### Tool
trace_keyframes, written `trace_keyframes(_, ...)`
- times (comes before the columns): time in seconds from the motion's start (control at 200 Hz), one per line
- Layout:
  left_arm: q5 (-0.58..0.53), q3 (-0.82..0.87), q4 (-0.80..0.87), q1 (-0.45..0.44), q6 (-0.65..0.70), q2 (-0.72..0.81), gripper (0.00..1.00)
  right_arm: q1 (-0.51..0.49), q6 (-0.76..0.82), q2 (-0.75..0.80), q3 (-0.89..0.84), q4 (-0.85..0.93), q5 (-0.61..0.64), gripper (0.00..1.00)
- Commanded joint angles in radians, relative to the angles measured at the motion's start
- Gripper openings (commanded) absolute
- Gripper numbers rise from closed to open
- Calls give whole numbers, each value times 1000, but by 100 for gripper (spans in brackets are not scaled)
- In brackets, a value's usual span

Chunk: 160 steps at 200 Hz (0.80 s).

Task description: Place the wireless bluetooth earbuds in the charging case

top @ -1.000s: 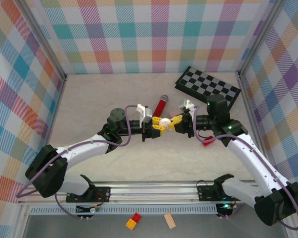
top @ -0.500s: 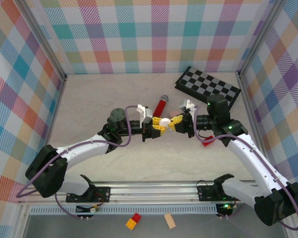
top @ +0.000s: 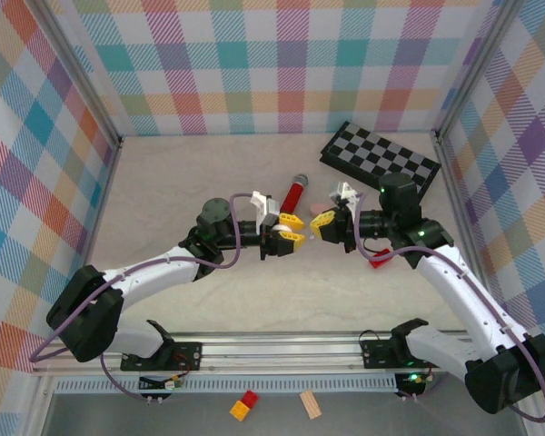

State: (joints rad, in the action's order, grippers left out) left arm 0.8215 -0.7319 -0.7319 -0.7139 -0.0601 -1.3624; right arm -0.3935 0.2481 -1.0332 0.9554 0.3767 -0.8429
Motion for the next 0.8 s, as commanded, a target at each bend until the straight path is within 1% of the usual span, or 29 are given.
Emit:
trace_keyframes(0.0, 18, -35, -6, -11, 0, 6, 39, 2, 20, 8, -13, 4, -34, 9)
trace_keyframes(0.05, 21, -39, -6, -12, -5, 3, 32, 3, 18, 9, -15, 0, -37, 9)
trace_keyframes(0.125, 24, -44, -16, -12, -45, -11, 0, 2, 10, 4, -17, -6, -39, 9)
trace_keyframes(0.18, 25, -37, -20, -12, -54, -18, 0, 2, 2, 1, -18, -9, -32, 10)
trace_keyframes(0.225, 7, -27, -22, -12, -47, -22, 0, 2, -21, -2, -24, -22, -20, 14)
trace_keyframes(0.24, 0, -24, -18, -10, -44, -24, 6, 2, -30, -3, -27, -27, -9, 16)
trace_keyframes(0.28, -33, -16, -17, -7, -41, -28, 28, 3, -67, -7, -35, -40, 43, 24)
trace_keyframes(0.305, -51, -10, -27, -4, -38, -31, 37, 2, -102, -12, -41, -53, 97, 28)
trace_keyframes(0.31, -55, -7, -29, -3, -38, -32, 37, 3, -110, -12, -44, -55, 110, 29)
trace_keyframes(0.35, -84, 6, -55, 2, -38, -34, 46, 3, -183, -17, -56, -72, 209, 34)
trace_keyframes(0.385, -108, 13, -62, 6, -38, -31, 56, 4, -231, -20, -69, -76, 274, 42)
trace_keyframes(0.435, -139, 26, -56, 11, -21, -20, 69, 4, -275, -21, -91, -88, 308, 52)
trace_keyframes(0.505, -180, 44, -16, 15, 16, 2, 87, 4, -337, -14, -121, -93, 313, 65)
trace_keyframes(0.585, -227, 64, 33, 34, 22, 35, 97, 4, -431, 5, -151, -79, 336, 71)
trace_keyframes(0.655, -264, 101, 32, 66, 2, 57, 100, 4, -516, 31, -191, -74, 350, 74)
trace_keyframes(0.795, -407, 198, -47, 131, -147, 74, 100, 0, -604, 46, -242, -26, 352, 77)
